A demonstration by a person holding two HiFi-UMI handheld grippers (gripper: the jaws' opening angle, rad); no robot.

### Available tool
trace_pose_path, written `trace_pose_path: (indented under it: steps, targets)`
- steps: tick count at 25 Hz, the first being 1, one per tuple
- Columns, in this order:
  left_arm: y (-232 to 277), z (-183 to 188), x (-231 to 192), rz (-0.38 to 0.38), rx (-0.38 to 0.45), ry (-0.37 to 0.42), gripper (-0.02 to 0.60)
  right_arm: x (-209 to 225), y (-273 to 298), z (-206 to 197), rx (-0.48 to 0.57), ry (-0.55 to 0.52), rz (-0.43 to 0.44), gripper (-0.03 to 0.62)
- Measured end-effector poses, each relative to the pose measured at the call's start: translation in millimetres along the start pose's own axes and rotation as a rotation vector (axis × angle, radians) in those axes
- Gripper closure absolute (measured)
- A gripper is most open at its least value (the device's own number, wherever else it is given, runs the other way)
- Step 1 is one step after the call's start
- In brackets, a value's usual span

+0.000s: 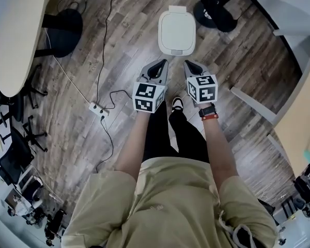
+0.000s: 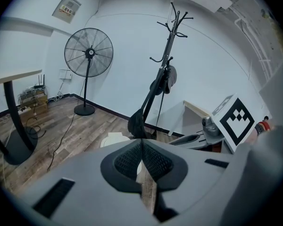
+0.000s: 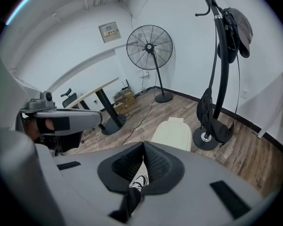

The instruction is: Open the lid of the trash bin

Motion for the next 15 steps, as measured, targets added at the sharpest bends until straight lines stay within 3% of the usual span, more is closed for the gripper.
trace_pose_path:
  steps: [15]
  targets:
    - [41.3, -35.3, -10.5, -0.055, -0.053, -0.002, 0.558, 39.2, 53.7, -21.1, -0.053, 0.006, -0.023, 0.577]
Point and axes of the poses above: the fingertips, and each gripper's own axes: y forward along the fingers, x to its right, z out of its top, the point moved 1 cm from there along -y, backward along the fingers, and after that the axes turned 9 degrees about y, right-handed, at the moved point
